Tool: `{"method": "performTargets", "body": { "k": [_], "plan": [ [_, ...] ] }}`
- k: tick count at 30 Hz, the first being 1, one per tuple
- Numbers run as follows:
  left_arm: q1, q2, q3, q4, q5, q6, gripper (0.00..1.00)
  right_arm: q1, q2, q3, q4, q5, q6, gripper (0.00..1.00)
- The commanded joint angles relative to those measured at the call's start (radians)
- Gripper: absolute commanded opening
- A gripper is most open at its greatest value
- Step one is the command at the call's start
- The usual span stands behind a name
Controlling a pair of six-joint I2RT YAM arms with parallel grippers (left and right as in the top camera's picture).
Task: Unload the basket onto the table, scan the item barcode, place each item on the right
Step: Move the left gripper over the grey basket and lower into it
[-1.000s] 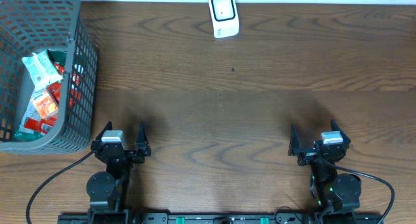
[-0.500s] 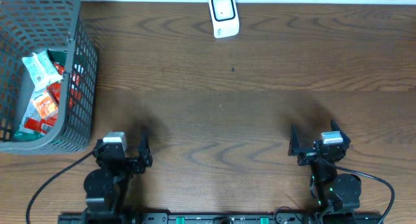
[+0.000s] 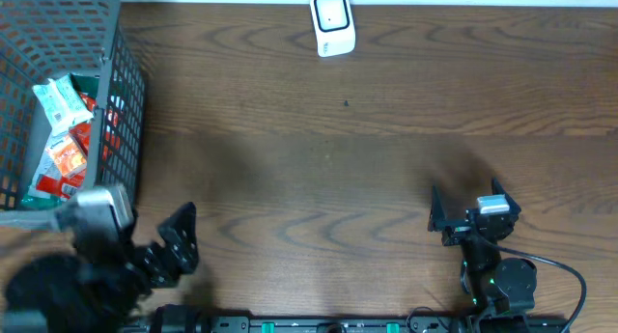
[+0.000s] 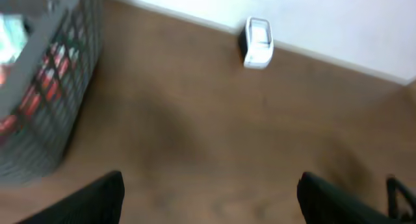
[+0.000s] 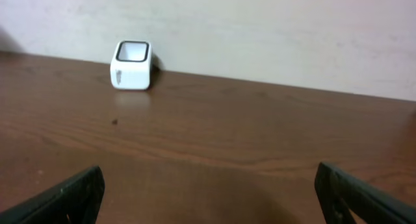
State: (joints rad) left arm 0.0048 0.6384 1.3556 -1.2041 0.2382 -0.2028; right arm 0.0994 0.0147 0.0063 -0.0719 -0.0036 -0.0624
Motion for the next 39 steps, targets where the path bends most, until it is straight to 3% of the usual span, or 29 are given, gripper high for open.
{"method": "performTargets", "body": {
  "k": [1, 3, 6, 8, 10, 12, 15, 18, 22, 24, 31, 39],
  "plan": [
    [0.003, 0.303, 0.373, -0.175, 0.013, 0.1, 0.99, -0.002, -0.002, -0.001, -0.003, 0.006, -0.006, 0.99],
    [0.003, 0.492, 0.624, -0.292, 0.026, 0.1, 0.99, -0.002, -0.002, -0.001, -0.003, 0.006, -0.006, 0.99],
    [0.003, 0.646, 0.806, -0.376, 0.019, 0.121, 0.99, -0.002, -0.002, -0.001, -0.003, 0.006, -0.006, 0.99],
    [0.003, 0.703, 0.843, -0.38, -0.03, 0.134, 0.98, -0.002, -0.002, -0.001, -0.003, 0.006, -0.006, 0.99],
    [0.005, 0.751, 0.844, -0.367, -0.113, 0.071, 0.83, -0.002, -0.002, -0.001, -0.003, 0.006, -0.006, 0.99],
    [0.017, 0.787, 0.844, -0.371, -0.205, -0.045, 0.76, -0.002, -0.002, -0.001, -0.003, 0.006, -0.006, 0.99],
    [0.061, 0.834, 0.843, -0.383, -0.362, -0.151, 0.71, -0.002, -0.002, -0.001, -0.003, 0.006, -0.006, 0.99],
    [0.129, 0.862, 0.843, -0.396, -0.409, -0.211, 0.67, -0.002, -0.002, -0.001, -0.003, 0.006, -0.006, 0.99],
    [0.235, 0.888, 0.826, -0.396, -0.408, -0.248, 0.68, -0.002, -0.002, -0.001, -0.003, 0.006, -0.006, 0.99],
    [0.286, 0.899, 0.814, -0.396, -0.407, -0.273, 0.75, -0.002, -0.002, -0.001, -0.003, 0.006, -0.006, 0.99],
    [0.439, 0.952, 0.81, -0.383, -0.408, -0.274, 0.8, -0.002, -0.002, -0.001, -0.003, 0.006, -0.006, 0.99],
    [0.506, 1.088, 0.81, -0.373, -0.408, -0.251, 0.84, -0.002, -0.002, -0.001, -0.003, 0.006, -0.006, 0.99]
  ]
}}
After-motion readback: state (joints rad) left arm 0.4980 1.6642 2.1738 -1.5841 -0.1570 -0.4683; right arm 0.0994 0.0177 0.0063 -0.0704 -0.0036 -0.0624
